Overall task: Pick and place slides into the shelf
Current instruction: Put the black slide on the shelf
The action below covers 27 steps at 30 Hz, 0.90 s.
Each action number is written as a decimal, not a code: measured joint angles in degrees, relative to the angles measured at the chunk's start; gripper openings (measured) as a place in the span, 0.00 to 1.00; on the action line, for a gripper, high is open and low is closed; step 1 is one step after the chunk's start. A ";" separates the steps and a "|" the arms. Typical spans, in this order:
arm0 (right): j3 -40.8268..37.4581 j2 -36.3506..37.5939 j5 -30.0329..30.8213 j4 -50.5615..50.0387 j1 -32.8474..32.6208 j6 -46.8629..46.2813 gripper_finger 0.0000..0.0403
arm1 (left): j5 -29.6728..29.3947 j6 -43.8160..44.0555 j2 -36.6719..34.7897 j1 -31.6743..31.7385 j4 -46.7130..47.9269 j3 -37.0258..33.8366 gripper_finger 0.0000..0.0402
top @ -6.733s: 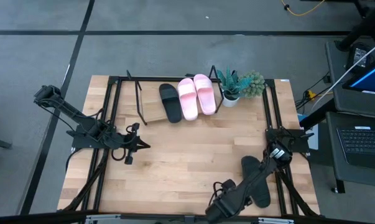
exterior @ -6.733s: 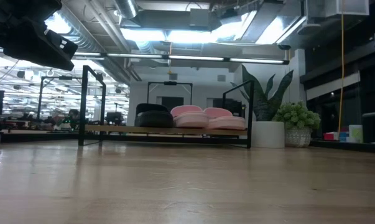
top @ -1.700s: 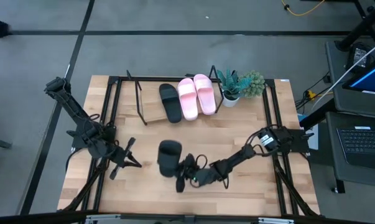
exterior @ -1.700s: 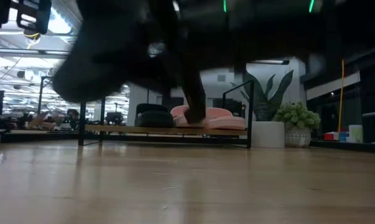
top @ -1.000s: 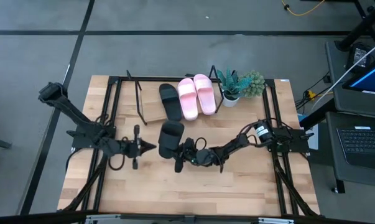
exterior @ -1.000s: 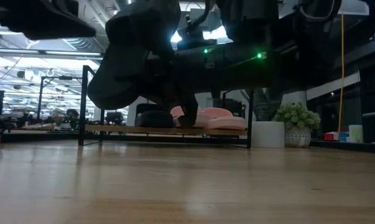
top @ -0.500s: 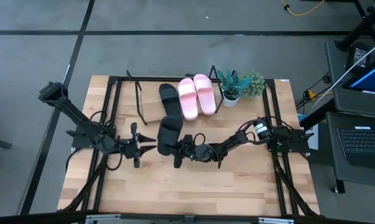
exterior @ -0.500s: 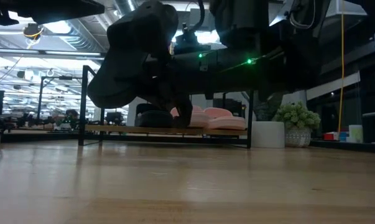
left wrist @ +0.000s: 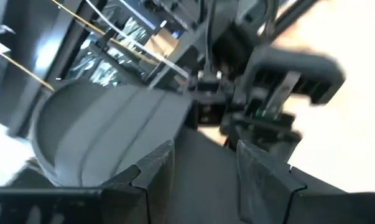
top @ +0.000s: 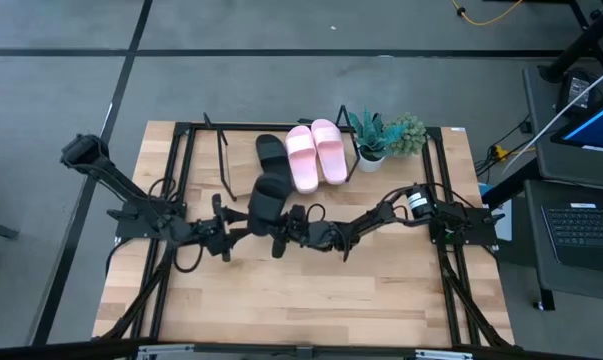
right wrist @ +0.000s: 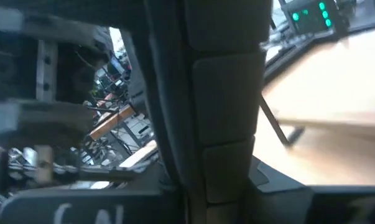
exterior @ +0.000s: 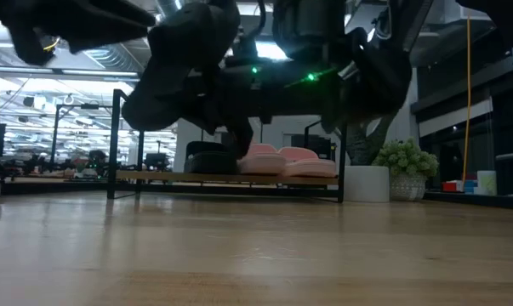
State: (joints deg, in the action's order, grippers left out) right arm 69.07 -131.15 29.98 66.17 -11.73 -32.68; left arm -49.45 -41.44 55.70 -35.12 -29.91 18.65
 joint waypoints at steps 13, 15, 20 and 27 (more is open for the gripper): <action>2.37 0.02 -0.29 -3.19 1.03 1.34 0.17 | -5.64 -23.95 8.21 -0.08 -14.59 -0.07 0.41; 2.34 -0.07 -0.52 -4.19 1.03 1.72 0.17 | -5.53 -27.46 8.64 -1.21 -15.78 -0.02 0.41; 2.28 -0.04 -1.09 -3.74 1.22 1.69 0.17 | -6.99 -31.35 9.61 -2.49 -17.15 0.03 0.41; 2.28 -0.04 -1.68 -3.69 1.44 1.41 0.17 | -7.09 -33.45 11.65 -0.77 -16.99 2.26 0.41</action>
State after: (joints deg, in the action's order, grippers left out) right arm 71.35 -131.20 28.29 62.48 -10.28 -31.27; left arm -56.54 -74.89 67.36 -35.89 -46.89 20.92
